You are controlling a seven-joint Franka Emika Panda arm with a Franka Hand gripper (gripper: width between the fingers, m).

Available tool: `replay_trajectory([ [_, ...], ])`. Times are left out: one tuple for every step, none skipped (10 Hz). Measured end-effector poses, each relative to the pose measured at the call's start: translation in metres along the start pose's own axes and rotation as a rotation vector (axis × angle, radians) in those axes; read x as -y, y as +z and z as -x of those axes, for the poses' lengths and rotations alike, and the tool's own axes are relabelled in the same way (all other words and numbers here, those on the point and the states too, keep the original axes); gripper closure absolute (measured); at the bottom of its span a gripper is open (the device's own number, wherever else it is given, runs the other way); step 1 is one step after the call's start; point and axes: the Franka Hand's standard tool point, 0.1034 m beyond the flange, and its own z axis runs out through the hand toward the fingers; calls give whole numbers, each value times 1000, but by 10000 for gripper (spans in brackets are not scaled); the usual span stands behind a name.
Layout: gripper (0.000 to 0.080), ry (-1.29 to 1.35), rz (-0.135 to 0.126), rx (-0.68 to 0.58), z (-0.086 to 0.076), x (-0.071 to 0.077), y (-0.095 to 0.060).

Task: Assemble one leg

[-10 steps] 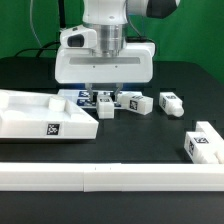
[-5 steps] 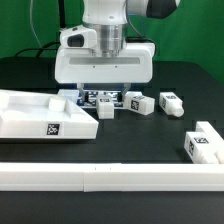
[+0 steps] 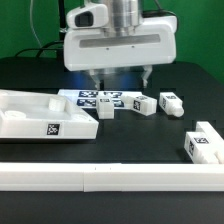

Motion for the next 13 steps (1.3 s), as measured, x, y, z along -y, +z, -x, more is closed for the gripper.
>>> replay_trajectory([
  [150, -2, 13, -7, 0, 11, 11],
  [150, -8, 26, -11, 9, 6, 20],
  [150, -6, 24, -6, 9, 7, 19],
  [150, -6, 23, -12, 6, 7, 18],
  [150, -6, 24, -12, 6, 7, 18],
  [150, -5, 23, -16, 2, 8, 17],
  [150, -7, 21, -30, -21, 19, 7],
  [150, -16, 14, -46, -48, 28, -3],
  [150, -21, 10, -70, -75, 31, -10],
  [150, -26, 14, -96, -96, 33, -11],
  [150, -19, 17, -101, -105, 37, -10],
  [150, -16, 17, -98, -103, 35, -10],
  [150, -15, 18, -97, -103, 34, -10],
])
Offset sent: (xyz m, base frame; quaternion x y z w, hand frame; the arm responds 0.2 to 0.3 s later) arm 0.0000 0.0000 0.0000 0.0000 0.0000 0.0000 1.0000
